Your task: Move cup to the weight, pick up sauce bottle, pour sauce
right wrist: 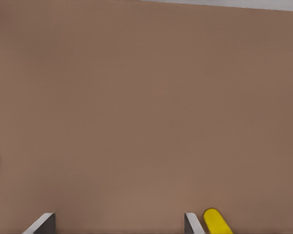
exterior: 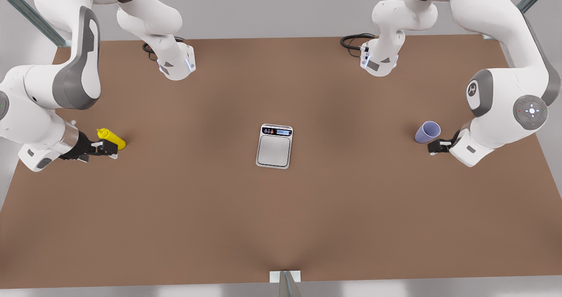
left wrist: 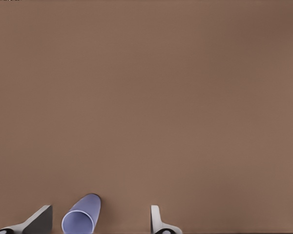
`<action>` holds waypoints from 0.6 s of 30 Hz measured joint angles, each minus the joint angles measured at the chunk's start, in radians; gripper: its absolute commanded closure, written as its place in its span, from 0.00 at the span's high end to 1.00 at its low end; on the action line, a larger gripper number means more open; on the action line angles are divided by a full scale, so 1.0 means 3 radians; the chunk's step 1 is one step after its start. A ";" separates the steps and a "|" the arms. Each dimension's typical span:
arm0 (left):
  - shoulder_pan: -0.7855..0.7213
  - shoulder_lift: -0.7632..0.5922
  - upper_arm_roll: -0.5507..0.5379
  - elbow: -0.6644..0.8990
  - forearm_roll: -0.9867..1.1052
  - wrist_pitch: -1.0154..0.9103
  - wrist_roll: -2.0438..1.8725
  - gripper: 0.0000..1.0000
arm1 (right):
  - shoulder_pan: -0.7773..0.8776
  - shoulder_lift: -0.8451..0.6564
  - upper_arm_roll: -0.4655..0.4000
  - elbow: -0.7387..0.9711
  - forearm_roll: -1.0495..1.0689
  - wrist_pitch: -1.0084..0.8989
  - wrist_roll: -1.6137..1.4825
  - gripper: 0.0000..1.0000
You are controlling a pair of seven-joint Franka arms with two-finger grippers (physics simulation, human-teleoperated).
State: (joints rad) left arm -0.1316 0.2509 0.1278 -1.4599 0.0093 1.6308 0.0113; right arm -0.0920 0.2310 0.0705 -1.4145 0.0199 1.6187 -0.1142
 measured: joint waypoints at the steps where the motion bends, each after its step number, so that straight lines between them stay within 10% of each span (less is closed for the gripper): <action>1: 0.0033 0.0005 0.0014 0.0004 -0.0009 0.0018 -0.0001 1.00 | -0.0006 0.0010 0.0000 0.0003 0.0009 -0.0009 0.0012 1.00; 18: 0.0018 -0.0480 0.0447 -0.2081 -0.0013 0.1202 0.0011 1.00 | -0.0028 0.0017 -0.0005 0.0025 -0.0010 -0.0073 0.0012 1.00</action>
State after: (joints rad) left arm -0.1261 0.1069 0.2619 -2.0843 0.0054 1.9915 0.0144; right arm -0.1005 0.2361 0.0690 -1.4069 0.0169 1.5969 -0.1105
